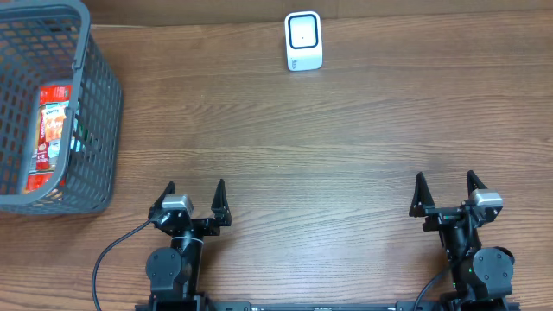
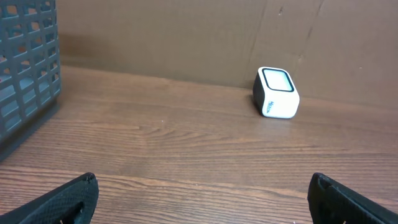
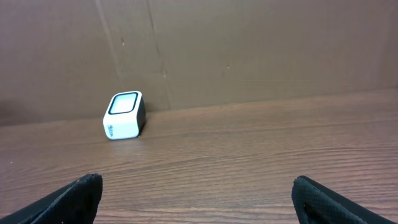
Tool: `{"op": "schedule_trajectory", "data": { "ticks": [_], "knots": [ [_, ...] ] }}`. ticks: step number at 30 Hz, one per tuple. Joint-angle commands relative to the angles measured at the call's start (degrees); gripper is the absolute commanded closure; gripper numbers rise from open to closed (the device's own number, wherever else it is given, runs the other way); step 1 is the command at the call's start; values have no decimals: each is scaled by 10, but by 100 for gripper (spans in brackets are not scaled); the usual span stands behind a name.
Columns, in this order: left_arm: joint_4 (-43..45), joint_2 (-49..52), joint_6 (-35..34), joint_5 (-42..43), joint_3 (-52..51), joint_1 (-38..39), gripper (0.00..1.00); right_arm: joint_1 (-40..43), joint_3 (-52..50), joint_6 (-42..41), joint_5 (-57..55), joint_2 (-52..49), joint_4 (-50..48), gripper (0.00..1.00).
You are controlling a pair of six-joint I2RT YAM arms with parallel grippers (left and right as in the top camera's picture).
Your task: Scan the item barcode
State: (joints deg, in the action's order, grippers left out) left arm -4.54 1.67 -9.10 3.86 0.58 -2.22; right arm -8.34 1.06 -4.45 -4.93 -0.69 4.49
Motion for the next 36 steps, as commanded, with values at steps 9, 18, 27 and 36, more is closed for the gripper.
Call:
{"op": "schedule_trajectory", "data": {
  "ticks": [9,18,27,36],
  "knots": [
    [-6,-2,-8,2,2,4,0,1,-6,0,-6,3,-2,0],
    [-4,-2,-8,7,2,4,0,1,-6,0,-6,3,-2,0],
    [-6,-2,-20,121,16,4,0,1,-6,0,-6,3,-3,0],
    [-184,-2,-63,183,158,4,0,1,-6,0,-6,3,-2,0]
  ]
}}
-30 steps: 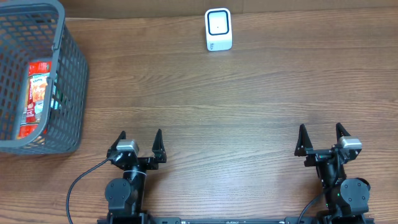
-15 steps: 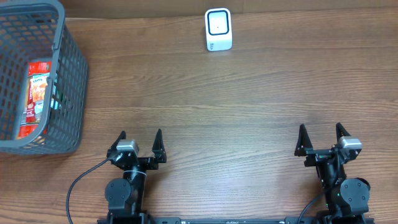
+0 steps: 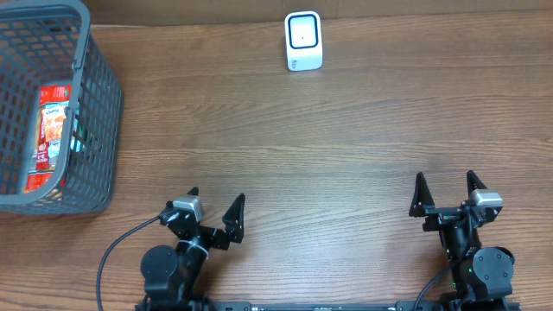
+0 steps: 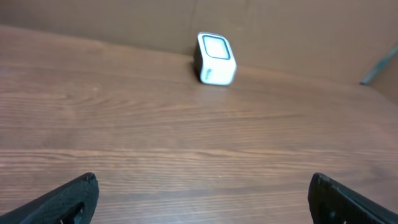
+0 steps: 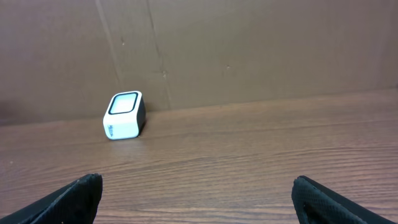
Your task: Scan the item barcode
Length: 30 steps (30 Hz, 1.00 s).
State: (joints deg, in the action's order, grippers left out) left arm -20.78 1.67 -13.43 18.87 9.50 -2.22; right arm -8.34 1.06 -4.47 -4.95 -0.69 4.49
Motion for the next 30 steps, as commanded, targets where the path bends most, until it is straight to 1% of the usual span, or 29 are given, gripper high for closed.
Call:
{"op": "schedule_trajectory", "data": {
  "ticks": [1,5,7,9,13,16,20,22,24,27,30],
  "knots": [
    [-37,-2,-25,33,89,4,0,1,-6,0,-5,3,-2,0],
    [-111,14,-46,25,197,4,0,1,-6,0,-5,3,-3,0],
    [-151,42,-47,4,254,4,0,1,-6,0,-5,3,-2,0],
    [-188,83,-46,2,314,4,0,1,-6,0,-5,3,-2,0],
    [-264,191,-38,20,445,4,0,1,-6,0,-5,3,-3,0],
    [-341,294,3,54,570,4,0,1,-6,0,-5,3,-3,0],
    [-502,444,73,63,773,4,0,1,-6,0,-5,3,-2,0],
    [-574,505,77,61,866,4,0,1,-6,0,-5,3,-3,0],
    [-621,557,77,61,943,4,0,1,-6,0,-5,3,-2,0],
    [-641,608,76,61,1006,4,0,1,-6,0,-5,3,-3,0],
    [-655,635,77,61,1012,4,0,1,-6,0,-5,3,-2,0]
  ]
}}
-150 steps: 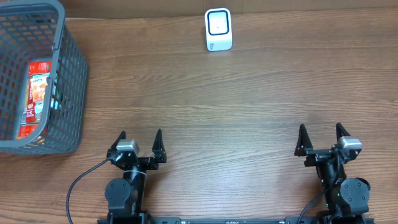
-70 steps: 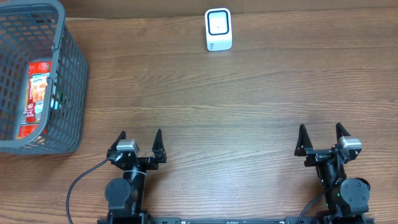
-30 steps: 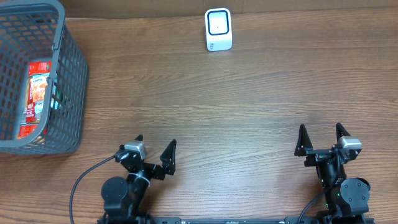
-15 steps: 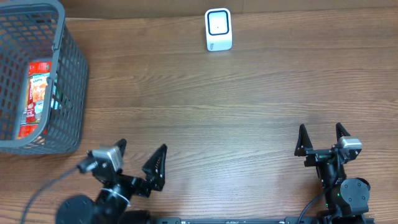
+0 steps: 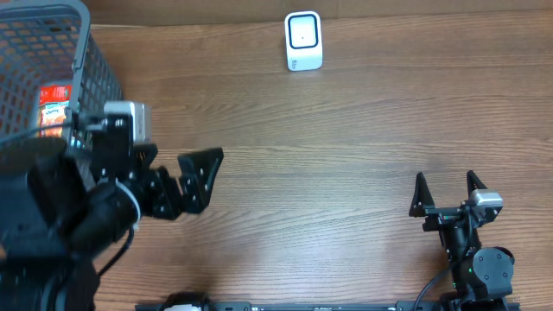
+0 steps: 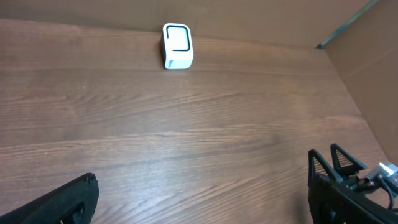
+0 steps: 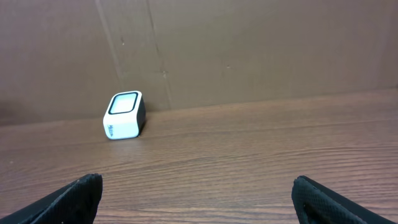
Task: Scan the item barcode
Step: 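Reach the left gripper into the grey basket and grasp the Kleenex packs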
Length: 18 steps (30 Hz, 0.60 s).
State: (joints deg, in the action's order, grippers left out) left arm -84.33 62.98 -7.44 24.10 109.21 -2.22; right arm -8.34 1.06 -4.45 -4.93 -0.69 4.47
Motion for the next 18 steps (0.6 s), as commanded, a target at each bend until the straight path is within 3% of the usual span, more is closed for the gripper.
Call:
{"op": "schedule_trajectory", "data": {
  "ticks": [1,10,18],
  "knots": [
    [-26,27,17,4,15,4,0,1,-6,0,-6,3,-2,0],
    [-19,66,21,-12,14,4,0,1,-6,0,-6,3,-2,0],
    [127,75,-5,-159,16,-14,0,1,-6,0,-6,3,-2,0]
  ]
}}
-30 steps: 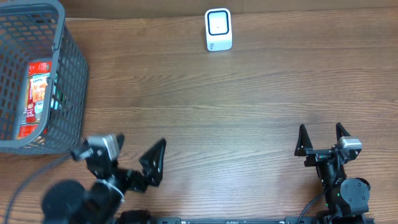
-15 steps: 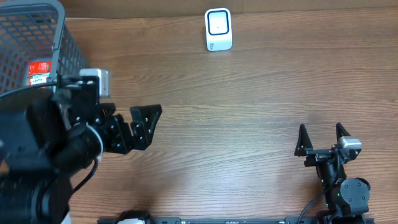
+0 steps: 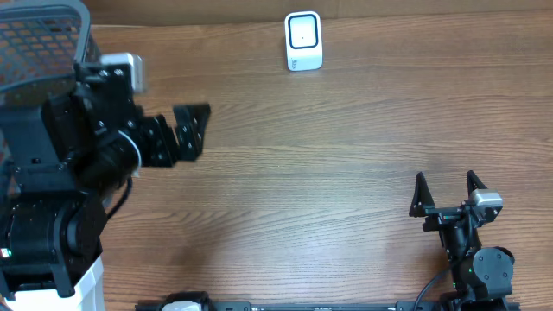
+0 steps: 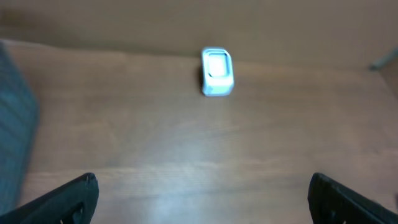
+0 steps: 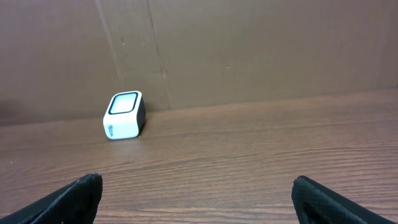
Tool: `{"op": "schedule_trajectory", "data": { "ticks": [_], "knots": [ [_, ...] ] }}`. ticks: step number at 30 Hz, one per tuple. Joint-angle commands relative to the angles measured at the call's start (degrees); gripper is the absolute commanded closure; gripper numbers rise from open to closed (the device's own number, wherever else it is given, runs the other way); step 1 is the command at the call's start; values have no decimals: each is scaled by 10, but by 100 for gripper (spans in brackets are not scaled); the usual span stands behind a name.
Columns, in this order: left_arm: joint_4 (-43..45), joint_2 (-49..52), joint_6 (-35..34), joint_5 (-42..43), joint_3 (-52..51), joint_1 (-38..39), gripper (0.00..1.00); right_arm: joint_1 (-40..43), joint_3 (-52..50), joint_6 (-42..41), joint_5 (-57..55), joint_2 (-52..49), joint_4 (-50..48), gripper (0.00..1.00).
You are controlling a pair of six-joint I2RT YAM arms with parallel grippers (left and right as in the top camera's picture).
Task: Scan the item barcode
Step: 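Reach the left gripper into the grey basket and grasp the Kleenex packs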
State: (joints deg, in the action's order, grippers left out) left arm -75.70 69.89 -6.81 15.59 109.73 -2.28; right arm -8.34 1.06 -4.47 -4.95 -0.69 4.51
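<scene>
The white barcode scanner stands at the table's far edge, also visible in the left wrist view as the scanner and in the right wrist view as the scanner. My left arm is raised high over the left side of the table. Its left gripper is open and empty, right of the grey basket. From the wrist, the left gripper shows only bare wood between its fingers. The item in the basket is hidden under the arm. My right gripper rests open at the front right.
The basket's grey wall shows blurred at the left edge of the left wrist view. A brown cardboard wall runs behind the table's far edge. The wooden table spreads between the scanner and my right arm.
My left arm has moved farther back and left, closer to the basket, and its camera has swung left so the basket's edge shows. The right arm has not moved.
Both grippers first rested open at the table's front edge, a red packet showing in the basket. Then the left gripper had turned to the right. Later it was raised high beside the basket, and now it covers most of the basket.
</scene>
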Motion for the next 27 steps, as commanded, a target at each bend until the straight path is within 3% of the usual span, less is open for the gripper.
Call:
{"op": "schedule_trajectory", "data": {
  "ticks": [1,13,21,27],
  "knots": [
    [58,8,-11,-75,11,-21,0,1,-6,0,-5,3,-3,0],
    [187,115,-26,-103,14,-224,0,1,-6,0,-5,3,-3,0],
    [205,207,-23,-103,14,-347,0,1,-6,0,-5,3,-3,0],
    [210,278,37,-103,14,-406,0,1,-6,0,-5,3,-3,0]
  ]
}}
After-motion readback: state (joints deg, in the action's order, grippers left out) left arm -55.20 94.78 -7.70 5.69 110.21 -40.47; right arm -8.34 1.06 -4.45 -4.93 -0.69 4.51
